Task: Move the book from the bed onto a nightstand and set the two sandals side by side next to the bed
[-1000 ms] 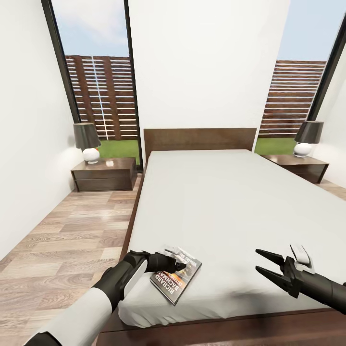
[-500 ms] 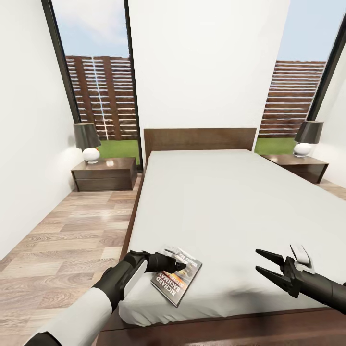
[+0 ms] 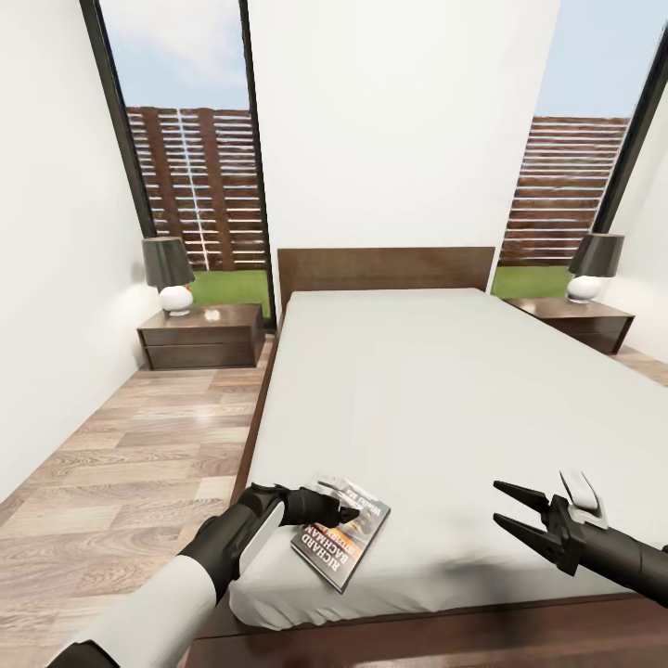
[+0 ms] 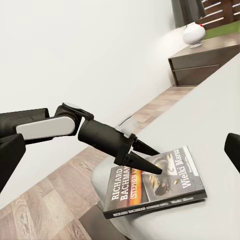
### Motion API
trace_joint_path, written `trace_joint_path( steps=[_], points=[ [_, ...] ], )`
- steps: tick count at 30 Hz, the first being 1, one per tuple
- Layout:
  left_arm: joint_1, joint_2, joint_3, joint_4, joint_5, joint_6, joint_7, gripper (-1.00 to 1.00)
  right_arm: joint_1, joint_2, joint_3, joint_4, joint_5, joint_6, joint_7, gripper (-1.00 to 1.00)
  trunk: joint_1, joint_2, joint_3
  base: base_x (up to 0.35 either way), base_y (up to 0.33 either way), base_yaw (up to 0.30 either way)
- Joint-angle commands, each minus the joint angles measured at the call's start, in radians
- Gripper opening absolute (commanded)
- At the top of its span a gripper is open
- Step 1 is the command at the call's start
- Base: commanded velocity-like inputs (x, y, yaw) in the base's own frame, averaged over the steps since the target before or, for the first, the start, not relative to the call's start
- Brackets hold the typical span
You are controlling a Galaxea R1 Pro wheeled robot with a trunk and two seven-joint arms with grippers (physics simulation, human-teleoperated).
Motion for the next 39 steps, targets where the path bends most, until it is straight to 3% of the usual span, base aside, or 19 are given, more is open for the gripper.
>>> trace_joint_path(
  steps=[1,39],
  points=[
    [0.0,0.0,-0.003,0.006,0.004,0.012,0.004,1.0,-0.001,0.0,0.0,0.0,-0.002,0.01,0.003,1.0,0.0,0.0,-0.001,0.0,0.0,0.0],
    [0.0,0.0,-0.003,0.006,0.004,0.003,0.004,1.0,-0.001,0.0,0.0,0.0,-0.002,0.01,0.003,1.0,0.0,0.0,-0.001,-0.025,0.0,0.0]
  ],
)
